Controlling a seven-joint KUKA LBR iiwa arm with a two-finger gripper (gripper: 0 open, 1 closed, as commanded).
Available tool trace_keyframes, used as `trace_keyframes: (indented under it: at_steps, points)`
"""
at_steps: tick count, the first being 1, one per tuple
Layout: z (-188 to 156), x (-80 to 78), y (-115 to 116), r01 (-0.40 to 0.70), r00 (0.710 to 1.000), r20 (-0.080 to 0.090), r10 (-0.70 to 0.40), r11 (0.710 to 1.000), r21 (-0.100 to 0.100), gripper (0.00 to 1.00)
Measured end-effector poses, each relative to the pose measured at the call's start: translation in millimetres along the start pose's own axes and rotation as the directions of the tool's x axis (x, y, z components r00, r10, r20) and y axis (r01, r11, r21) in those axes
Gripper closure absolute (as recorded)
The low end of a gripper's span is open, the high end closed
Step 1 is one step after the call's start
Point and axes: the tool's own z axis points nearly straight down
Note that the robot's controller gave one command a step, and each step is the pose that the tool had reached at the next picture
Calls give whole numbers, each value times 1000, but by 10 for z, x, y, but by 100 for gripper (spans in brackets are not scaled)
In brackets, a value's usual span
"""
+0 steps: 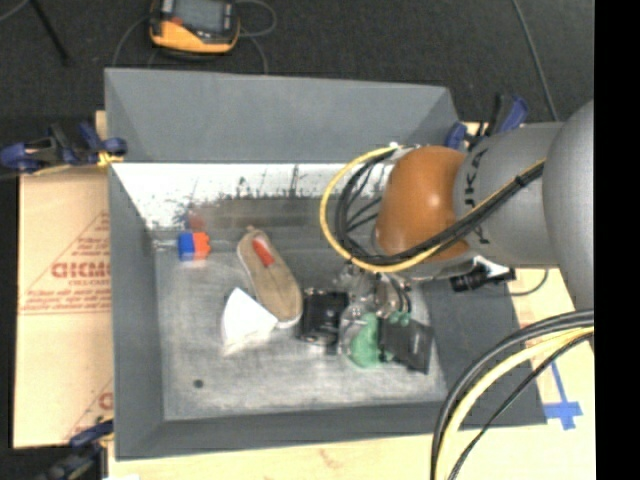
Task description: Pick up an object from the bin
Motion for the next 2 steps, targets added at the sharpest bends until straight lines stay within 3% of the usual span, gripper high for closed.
trace_keyframes:
  at_steps: [2]
  points:
    - [-237,21,-1,-1,1000,-8,1,1000,-1,100]
